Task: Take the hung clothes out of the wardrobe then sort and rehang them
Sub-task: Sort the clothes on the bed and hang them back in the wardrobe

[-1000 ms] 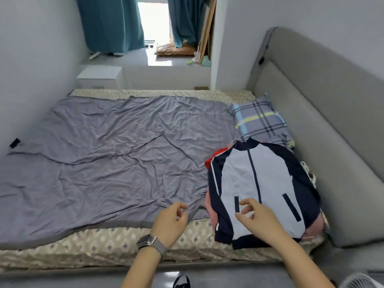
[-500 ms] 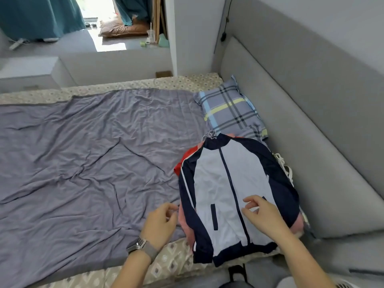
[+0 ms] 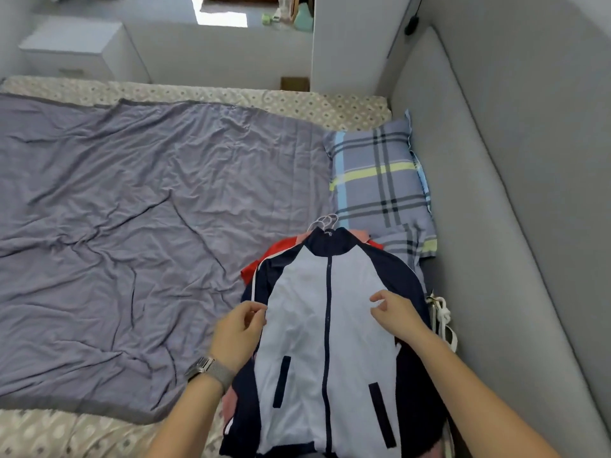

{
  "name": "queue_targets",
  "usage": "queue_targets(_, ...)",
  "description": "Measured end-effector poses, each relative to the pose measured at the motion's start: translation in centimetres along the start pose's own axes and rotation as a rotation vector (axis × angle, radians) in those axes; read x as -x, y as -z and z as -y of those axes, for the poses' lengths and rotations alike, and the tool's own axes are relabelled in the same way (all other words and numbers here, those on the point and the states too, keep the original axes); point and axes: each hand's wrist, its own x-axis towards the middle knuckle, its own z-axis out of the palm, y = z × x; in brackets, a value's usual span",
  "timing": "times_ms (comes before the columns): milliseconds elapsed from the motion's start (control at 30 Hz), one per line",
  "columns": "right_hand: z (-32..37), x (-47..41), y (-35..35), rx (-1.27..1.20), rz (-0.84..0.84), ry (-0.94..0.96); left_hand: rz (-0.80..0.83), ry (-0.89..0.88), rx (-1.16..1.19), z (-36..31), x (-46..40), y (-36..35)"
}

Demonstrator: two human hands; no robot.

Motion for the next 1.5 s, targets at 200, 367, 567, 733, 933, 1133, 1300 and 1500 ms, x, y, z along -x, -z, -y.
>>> queue_targets(200,-2.2,-6.0,-1.3,0.031,0.111,0.021,-0.001,0.093,0.015,-0.4,-2.6,-4.5)
queue_targets(367,-0.3,-12.8,0.1,0.016,-0.006,0.129,-0.018,0.182,0.026,0.9,-4.1,-5.8)
queue_targets(567,0.7,-21.4,2.0,0.23,-0.095,0.136,-0.038,0.235,0.012,2.3,-4.2,-5.8)
queue_targets(733,-0.2,-23.3,-1.0,0.542,-0.067,0.063,-0.078,0.275,-0.006,3.4,-3.1,-6.1)
queue_targets(933,0.0,-20.5,-2.9,0.553,-0.277,0.19,-0.041,0.312,-0.043,4.9,-2.1,-6.8)
queue_targets(1133,0.6,-17.2,-2.2,0.247,-0.105,0.329,-0.104,0.231,-0.033,3.7,-3.4,-6.7)
queue_targets(1300,3.3,-12.3,0.1,0.123,0.352,0.399,-0.187,0.097,-0.089,2.4,-5.5,-6.5)
queue_targets(1500,3.1,-8.9,3.2,-0.172,0.796,0.327,-0.108,-0.116,-0.271,1.8,-7.7,-5.0)
